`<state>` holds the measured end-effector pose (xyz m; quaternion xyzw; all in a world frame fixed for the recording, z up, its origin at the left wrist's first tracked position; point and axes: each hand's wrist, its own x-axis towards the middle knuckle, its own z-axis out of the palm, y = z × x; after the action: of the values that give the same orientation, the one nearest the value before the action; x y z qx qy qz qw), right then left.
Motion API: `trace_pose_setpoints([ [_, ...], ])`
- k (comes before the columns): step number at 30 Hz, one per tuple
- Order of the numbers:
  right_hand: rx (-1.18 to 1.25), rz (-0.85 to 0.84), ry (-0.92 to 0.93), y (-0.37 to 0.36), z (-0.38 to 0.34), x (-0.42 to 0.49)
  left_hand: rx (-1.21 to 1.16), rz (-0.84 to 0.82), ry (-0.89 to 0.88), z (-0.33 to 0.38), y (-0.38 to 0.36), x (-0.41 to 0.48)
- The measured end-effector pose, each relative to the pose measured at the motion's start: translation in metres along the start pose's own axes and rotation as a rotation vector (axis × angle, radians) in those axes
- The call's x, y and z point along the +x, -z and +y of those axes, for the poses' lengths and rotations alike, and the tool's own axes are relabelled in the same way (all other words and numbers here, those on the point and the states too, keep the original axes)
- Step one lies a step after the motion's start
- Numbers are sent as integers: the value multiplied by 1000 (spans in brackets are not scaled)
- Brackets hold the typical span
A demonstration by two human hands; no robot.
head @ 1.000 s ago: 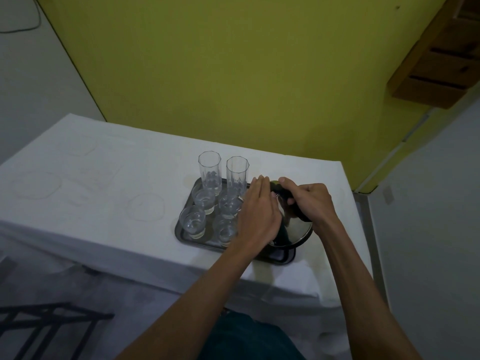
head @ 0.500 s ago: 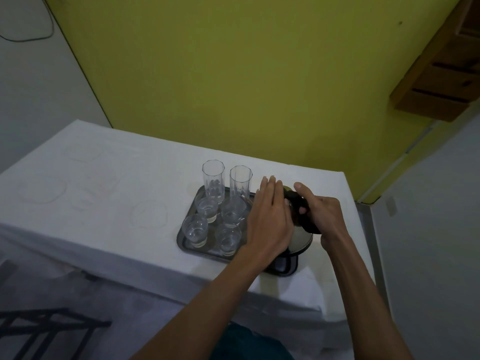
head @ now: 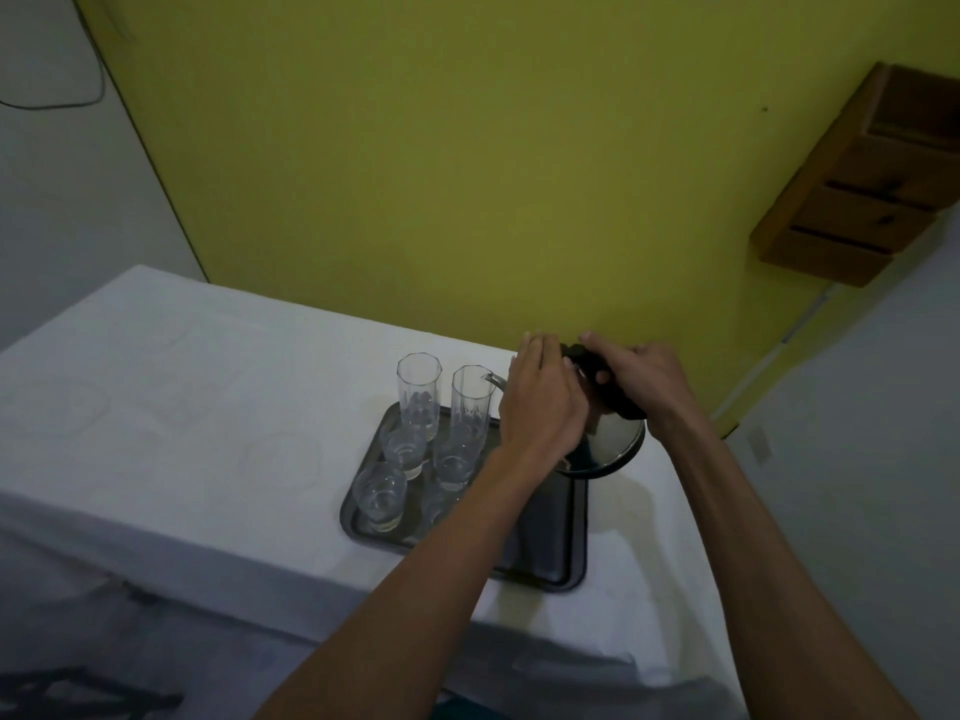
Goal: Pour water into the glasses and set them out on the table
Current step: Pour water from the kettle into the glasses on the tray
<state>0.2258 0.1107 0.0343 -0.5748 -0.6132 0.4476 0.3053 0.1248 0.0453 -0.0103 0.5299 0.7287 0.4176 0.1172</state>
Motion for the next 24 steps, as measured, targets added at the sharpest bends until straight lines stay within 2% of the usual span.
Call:
trace_pose_setpoints([
  [24,-89,-24,13,-7,-15,3,-36,-35,77,1,11,4],
])
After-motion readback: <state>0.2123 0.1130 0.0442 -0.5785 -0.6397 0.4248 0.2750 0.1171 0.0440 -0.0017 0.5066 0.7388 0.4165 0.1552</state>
